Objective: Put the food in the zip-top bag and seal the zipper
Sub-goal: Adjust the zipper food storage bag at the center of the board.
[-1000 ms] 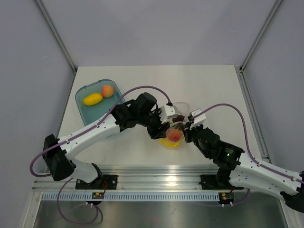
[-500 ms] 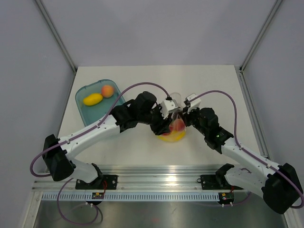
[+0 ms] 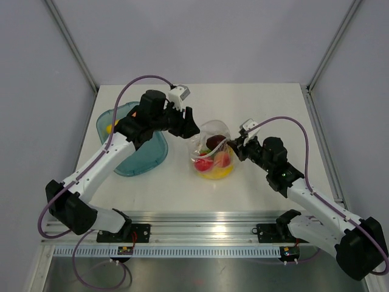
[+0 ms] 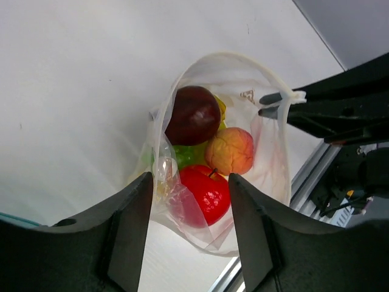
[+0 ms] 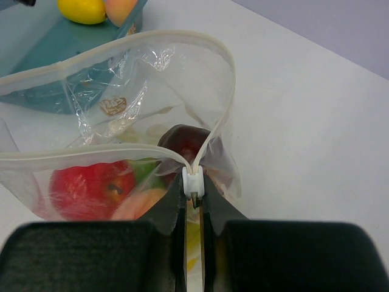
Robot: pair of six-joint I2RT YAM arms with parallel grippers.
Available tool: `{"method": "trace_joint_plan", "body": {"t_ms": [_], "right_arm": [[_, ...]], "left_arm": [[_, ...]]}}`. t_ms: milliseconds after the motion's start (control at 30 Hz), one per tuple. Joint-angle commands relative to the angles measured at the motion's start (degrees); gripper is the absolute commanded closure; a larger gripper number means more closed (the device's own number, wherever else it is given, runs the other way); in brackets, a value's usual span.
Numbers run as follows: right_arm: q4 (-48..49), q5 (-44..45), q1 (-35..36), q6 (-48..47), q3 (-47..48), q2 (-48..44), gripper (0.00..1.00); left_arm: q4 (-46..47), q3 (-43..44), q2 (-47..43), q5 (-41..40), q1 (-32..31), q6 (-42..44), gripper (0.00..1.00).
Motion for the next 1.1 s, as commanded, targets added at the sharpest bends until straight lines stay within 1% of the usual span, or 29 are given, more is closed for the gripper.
{"method": "trace_joint_plan", "body": {"t_ms": [0, 100, 167, 200, 267, 400, 467, 500, 533, 567, 600, 733, 767, 900, 1033, 1067], "right_arm": [[5.3, -3.1, -0.2, 0.1, -0.3, -1.7, 1.0], [4.9, -3.6, -0.2, 0.1, -0.1, -2.0, 1.0], [4.5, -3.4, -0.2, 0.0, 0.0, -2.0, 1.0], [4.5, -3.1, -0.2, 0.0, -0.2, -2.1, 1.0], [4.5, -3.0, -0.2, 0.0, -0.4, -2.4, 1.0], [4.5, -2.5, -0.2, -0.1, -1.1, -3.1, 1.0], [4.5, -2.5, -0.2, -0.1, -1.1, -3.2, 1.0], [4.5, -2.5, -0.2, 0.0, -1.2, -3.1, 1.0], [4.7, -2.4, -0.2, 0.1, -1.3, -3.1, 1.0], [4.8, -2.5, -0.2, 0.2, -1.2, -3.1, 1.0], [4.8, -2.5, -0.2, 0.2, -1.1, -3.1, 1.0], [3.4, -2.0, -0.2, -0.2, -0.1, -2.8, 1.0], [2.4, -2.2, -0.2, -0.4, 0.6, -2.6, 1.0], [2.2, -2.5, -0.2, -0.8, 1.4, -3.1, 1.0], [2.8, -3.7, -0.2, -1.3, 2.3, -2.5, 1.0], [2.9, -4.0, -0.2, -1.4, 2.7, -2.3, 1.0]], "left_arm": [[-1.6, 4.8, -0.5, -4.0, -0.8, -5.8, 0.42], [-3.3, 5.1, 1.5, -5.8, -0.8, -4.0, 0.38], [-2.9, 4.7, 2.5, -6.4, -0.8, -2.6, 0.37], [-3.1, 4.6, 2.9, -8.9, -0.8, -2.0, 0.38], [-3.6, 4.4, 4.8, -10.3, -0.8, -0.7, 0.38], [-3.8, 3.5, 6.9, -10.0, -0.7, -0.2, 0.43], [-3.3, 2.9, 7.6, -10.0, -0.7, -0.5, 0.49], [-3.1, 2.4, 7.7, -9.8, -0.7, -0.6, 0.56], [-3.0, 2.5, 7.9, -9.7, -0.7, -0.7, 0.8], [-3.5, 2.8, 8.3, -9.7, -0.5, -0.8, 0.93], [-4.5, 3.4, 8.3, -9.5, -0.1, -0.9, 1.0], [-5.3, 3.3, 4.9, -9.7, 3.2, -2.5, 1.0], [-5.4, 3.3, 2.8, -11.2, 3.6, -2.7, 1.0], [-7.7, 2.9, -0.3, -14.1, 4.8, -2.8, 1.0], [-9.9, 2.4, 0.2, -15.0, 4.8, -1.6, 1.0], [-10.1, 2.2, 0.4, -13.8, 4.8, -1.4, 1.0]]}}
